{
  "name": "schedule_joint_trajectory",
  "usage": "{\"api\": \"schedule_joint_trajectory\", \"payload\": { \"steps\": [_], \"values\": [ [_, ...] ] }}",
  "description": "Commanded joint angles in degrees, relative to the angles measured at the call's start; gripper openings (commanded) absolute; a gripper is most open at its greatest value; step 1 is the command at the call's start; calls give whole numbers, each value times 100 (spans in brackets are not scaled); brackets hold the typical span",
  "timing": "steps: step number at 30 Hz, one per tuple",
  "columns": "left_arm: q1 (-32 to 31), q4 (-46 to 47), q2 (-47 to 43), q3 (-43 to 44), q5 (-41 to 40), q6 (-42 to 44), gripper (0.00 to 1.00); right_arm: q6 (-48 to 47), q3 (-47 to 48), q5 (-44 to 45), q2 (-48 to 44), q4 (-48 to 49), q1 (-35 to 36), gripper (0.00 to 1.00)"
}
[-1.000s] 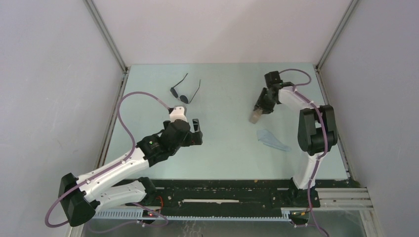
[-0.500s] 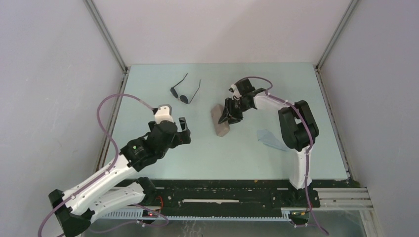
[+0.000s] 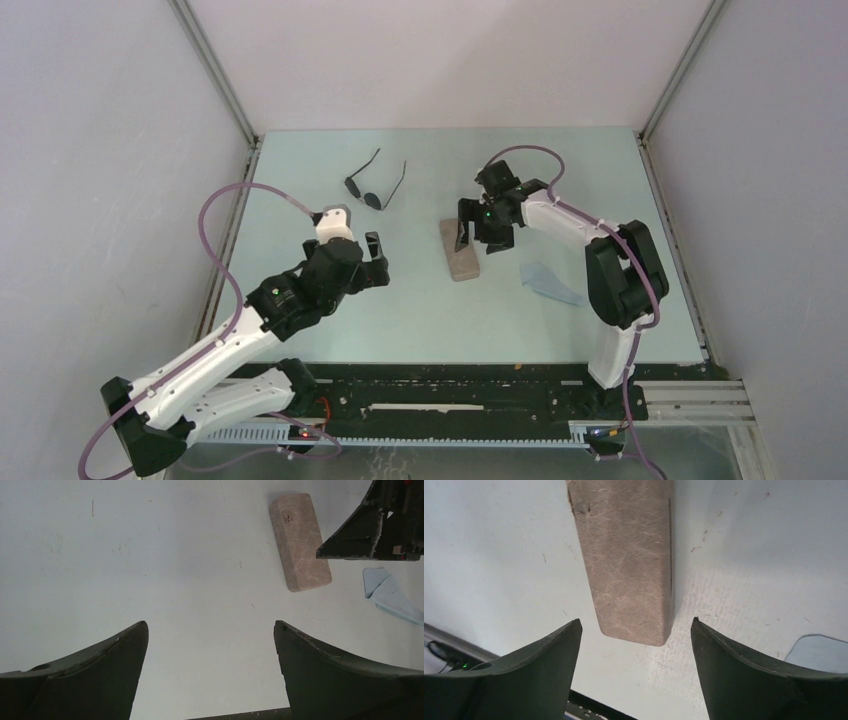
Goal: Organize the sunglasses
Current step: Move the sunglasses case at the center of the board, then pick up the sunglasses case from the center of the board.
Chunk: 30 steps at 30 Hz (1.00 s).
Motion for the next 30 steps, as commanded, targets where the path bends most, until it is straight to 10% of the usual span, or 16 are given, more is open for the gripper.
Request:
{"api": "schedule_joint_trajectory", "payload": {
  "steps": [1,15,30],
  "values": [
    [25,126,-9,271,-9,-45,100,-137,184,882,24,-197,337,89],
    [28,138,-161,62,48,-210,100,-260,515,1312,672,-116,863,97],
    [691,185,31,149,1086,-255,100,-52,234,653,16,120,547,36]
  ]
}}
